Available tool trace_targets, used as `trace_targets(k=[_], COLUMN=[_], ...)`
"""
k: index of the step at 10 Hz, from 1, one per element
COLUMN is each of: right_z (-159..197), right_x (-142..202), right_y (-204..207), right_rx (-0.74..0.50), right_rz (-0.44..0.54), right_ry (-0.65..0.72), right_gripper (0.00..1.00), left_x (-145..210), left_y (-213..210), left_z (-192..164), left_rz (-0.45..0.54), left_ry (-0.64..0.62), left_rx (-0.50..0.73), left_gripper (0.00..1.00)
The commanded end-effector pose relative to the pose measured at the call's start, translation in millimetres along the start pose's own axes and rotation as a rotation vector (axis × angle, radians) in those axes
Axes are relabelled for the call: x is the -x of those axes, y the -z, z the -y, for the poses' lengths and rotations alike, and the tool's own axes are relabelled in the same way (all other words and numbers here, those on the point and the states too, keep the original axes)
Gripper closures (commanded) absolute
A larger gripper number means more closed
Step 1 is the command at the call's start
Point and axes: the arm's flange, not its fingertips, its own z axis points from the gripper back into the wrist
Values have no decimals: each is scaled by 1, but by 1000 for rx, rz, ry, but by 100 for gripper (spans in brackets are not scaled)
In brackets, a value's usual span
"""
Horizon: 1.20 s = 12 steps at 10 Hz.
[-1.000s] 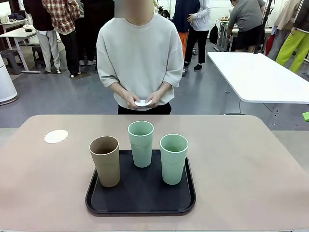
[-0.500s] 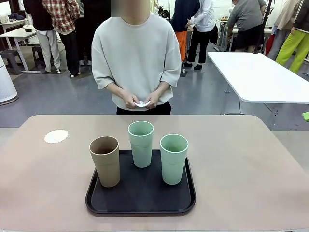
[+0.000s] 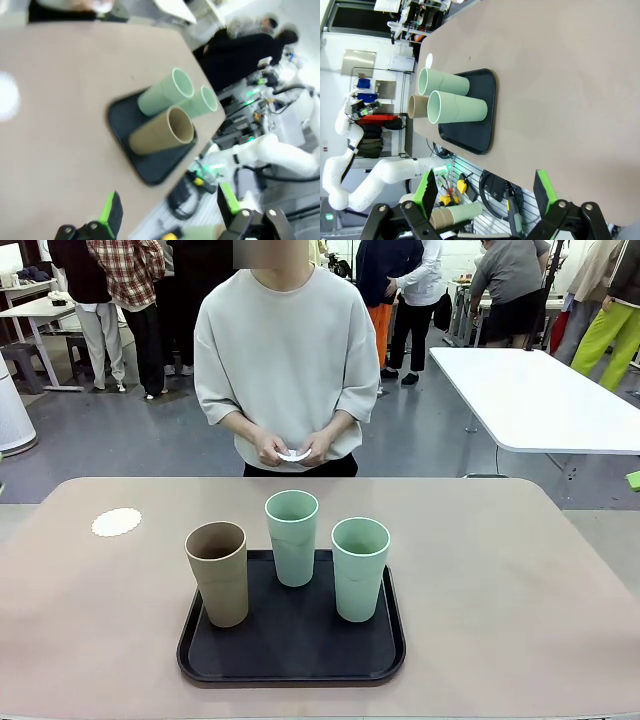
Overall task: Place coasters on the table and set cups on them.
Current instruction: Pick up one Reusable plastic cup and place it on a coaster set by the human.
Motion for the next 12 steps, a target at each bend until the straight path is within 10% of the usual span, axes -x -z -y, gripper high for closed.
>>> trace_targets(k=[1,6,12], right_z=[2,2,2], right_x=[0,0,0], right_y=[0,0,0], right_rx=[-17,-17,-17], right_rz=[1,1,1], right_ry=[3,3,3], right_gripper=[0,0,0], left_x=[-9,11,-13], left_y=[35,104,111], left_z=[32,74,89], left_rz=[141,-471,-571], left_ry=[598,1042,1047], left_rx=[-119,-253,-245], left_gripper=[0,0,0])
